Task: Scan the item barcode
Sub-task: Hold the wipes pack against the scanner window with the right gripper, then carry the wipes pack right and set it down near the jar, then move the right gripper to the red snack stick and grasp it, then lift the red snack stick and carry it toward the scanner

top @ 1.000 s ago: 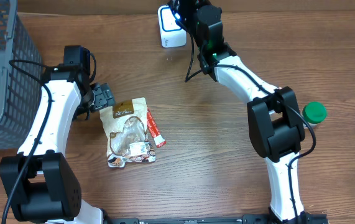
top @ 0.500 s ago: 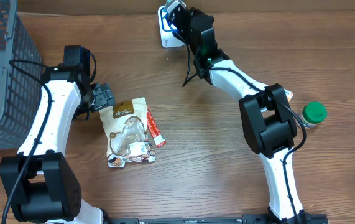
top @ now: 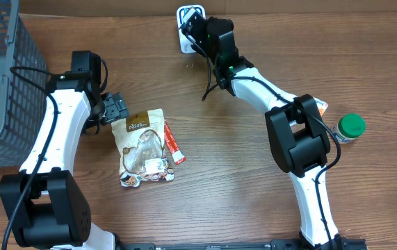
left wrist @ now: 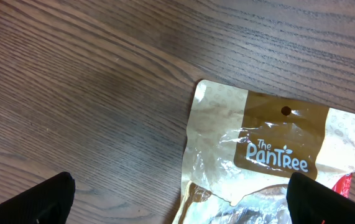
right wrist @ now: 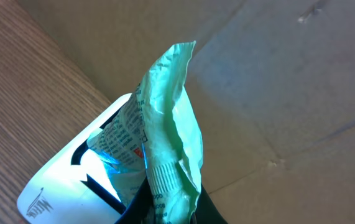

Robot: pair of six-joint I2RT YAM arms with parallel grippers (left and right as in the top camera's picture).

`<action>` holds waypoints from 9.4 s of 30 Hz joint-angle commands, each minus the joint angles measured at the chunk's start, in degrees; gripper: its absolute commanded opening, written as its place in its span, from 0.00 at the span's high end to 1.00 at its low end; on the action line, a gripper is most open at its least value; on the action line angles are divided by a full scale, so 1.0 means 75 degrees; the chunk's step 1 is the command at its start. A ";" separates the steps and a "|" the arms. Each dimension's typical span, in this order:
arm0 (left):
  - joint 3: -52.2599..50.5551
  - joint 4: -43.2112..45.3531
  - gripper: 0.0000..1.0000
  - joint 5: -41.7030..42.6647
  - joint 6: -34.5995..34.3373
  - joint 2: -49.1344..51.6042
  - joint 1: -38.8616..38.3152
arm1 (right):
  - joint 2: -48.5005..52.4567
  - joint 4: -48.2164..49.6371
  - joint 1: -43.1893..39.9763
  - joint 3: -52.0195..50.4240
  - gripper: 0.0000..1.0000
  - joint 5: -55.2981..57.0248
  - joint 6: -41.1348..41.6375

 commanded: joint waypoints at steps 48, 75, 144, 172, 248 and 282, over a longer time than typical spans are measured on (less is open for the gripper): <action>0.0044 0.0003 0.00 -0.0099 0.0055 -0.0122 0.0015 | 0.0551 -0.0816 0.0440 0.0087 0.96 0.0903 -0.0752; 0.0044 0.0003 0.00 -0.0099 0.0055 -0.0122 0.0015 | -0.3605 -0.5461 -0.0571 0.0096 0.96 0.0117 0.3722; 0.0044 0.0003 0.00 -0.0099 0.0055 -0.0122 0.0009 | -0.3477 -0.9276 -0.1851 -0.4316 0.54 0.0201 0.7912; 0.0044 0.0003 0.00 -0.0099 0.0055 -0.0122 0.0009 | -0.3480 -0.6414 0.1454 -0.4243 0.63 -0.3075 0.7723; 0.0044 0.0003 0.00 -0.0099 0.0055 -0.0122 0.0000 | -0.3914 -0.7976 0.2148 -0.4150 0.96 0.0504 0.7184; 0.0044 0.0006 0.00 -0.0099 0.0055 -0.0122 0.0006 | -0.5922 -0.9212 0.0484 -0.4057 0.96 -0.3972 0.2448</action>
